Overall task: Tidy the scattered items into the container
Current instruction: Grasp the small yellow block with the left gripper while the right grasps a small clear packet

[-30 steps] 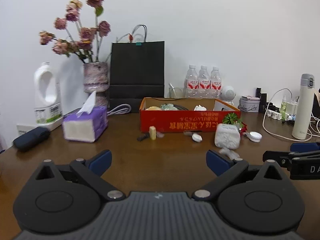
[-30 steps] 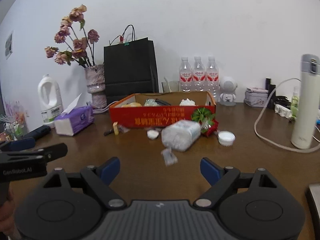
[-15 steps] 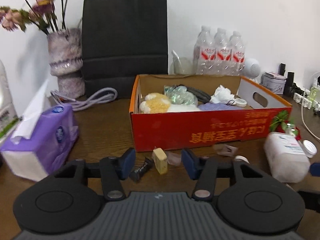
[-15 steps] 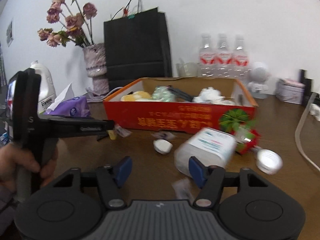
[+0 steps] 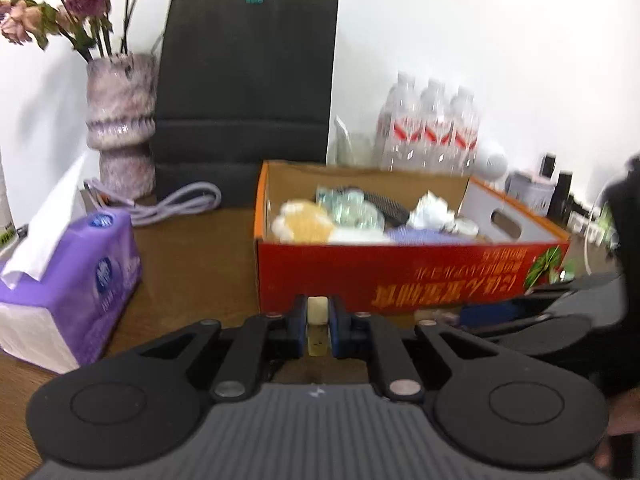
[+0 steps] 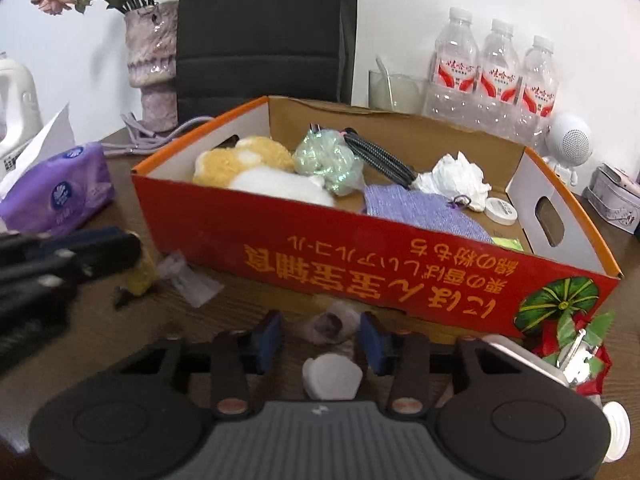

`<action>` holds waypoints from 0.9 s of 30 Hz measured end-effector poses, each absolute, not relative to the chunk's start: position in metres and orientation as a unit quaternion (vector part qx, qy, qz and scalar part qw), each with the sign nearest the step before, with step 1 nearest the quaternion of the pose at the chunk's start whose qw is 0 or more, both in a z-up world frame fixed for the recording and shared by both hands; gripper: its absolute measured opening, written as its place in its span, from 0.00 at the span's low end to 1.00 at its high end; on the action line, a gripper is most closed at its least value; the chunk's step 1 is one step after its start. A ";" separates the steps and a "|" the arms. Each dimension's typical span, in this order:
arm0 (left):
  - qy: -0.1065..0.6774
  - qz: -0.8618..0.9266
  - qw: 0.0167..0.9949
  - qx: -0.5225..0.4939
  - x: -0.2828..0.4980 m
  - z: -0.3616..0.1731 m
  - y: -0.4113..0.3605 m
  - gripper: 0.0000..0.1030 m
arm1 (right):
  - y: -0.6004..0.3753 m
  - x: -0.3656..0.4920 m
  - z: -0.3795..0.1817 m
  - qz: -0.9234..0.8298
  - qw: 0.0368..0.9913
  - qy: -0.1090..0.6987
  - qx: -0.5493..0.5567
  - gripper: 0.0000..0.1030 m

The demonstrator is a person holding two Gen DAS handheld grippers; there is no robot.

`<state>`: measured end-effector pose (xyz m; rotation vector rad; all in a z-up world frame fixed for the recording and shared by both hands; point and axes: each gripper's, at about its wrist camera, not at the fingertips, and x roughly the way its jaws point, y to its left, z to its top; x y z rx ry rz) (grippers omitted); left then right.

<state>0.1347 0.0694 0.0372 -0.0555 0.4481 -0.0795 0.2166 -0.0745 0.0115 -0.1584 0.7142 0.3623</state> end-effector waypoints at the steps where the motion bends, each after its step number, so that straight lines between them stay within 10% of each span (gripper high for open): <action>1: 0.216 -0.040 0.975 -0.032 0.133 0.039 0.071 0.12 | -0.074 0.217 0.011 0.182 0.917 0.347 -0.073 0.20; 27: 0.087 -0.004 0.996 -0.034 -0.078 0.076 -0.008 0.12 | -0.174 -0.022 0.073 0.205 0.965 0.163 -0.004 0.20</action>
